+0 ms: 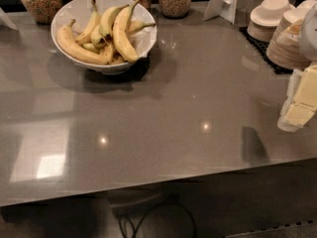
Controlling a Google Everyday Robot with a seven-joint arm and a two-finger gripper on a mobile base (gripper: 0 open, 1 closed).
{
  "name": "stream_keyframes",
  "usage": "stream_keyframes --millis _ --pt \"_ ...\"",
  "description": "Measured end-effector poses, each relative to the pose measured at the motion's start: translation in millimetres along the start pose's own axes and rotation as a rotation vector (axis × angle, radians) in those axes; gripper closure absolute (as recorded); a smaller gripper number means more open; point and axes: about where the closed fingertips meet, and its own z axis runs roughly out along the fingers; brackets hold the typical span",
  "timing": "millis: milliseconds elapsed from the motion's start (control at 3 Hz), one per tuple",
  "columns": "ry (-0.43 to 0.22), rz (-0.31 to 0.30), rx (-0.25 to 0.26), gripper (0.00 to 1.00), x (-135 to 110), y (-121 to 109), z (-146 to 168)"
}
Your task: Pick banana from white bowl
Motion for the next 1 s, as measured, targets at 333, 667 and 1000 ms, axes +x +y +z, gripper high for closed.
stream_keyframes --millis 333,667,1000 --pt "0.000 0.000 0.000 0.00 0 0 0" --pt "-0.090 0.043 0.019 0.00 -12 -16 16" --pt "-0.105 0.039 0.042 0.00 -17 -20 14"
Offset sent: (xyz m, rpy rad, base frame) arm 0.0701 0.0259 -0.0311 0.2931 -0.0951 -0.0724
